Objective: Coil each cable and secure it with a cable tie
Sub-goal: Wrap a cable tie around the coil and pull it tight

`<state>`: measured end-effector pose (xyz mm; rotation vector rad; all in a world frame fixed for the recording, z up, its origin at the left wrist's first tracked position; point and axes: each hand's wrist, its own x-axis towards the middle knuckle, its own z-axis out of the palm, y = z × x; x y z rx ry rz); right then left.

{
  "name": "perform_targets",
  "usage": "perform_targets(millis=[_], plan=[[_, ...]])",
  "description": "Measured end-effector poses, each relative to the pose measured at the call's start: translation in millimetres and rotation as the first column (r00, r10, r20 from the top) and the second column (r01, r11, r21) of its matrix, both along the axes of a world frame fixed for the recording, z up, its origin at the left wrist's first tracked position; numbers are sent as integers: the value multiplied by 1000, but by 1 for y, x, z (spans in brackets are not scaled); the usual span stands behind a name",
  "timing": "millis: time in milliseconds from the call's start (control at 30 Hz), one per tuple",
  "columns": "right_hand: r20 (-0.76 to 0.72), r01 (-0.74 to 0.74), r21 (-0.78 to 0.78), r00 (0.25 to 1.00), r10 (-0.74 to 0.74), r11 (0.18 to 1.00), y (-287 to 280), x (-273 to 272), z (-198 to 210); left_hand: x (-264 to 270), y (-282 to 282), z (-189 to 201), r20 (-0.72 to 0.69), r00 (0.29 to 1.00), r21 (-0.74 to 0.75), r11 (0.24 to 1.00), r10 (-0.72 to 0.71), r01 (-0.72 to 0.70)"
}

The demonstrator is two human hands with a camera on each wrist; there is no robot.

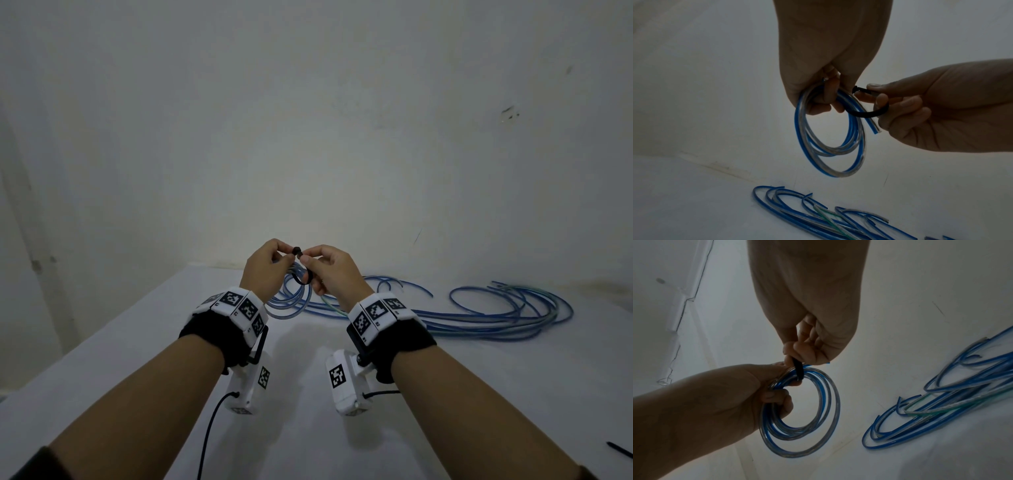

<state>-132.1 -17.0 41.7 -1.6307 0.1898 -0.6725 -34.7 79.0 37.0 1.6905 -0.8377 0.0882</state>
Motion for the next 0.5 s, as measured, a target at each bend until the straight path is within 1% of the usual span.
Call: perform_targets(millis=[500], plan=[[16,18,-3,1000,-18,1000,-6,1,-5,-2,-1,-2,-11,1000,-32,999,-12,11]])
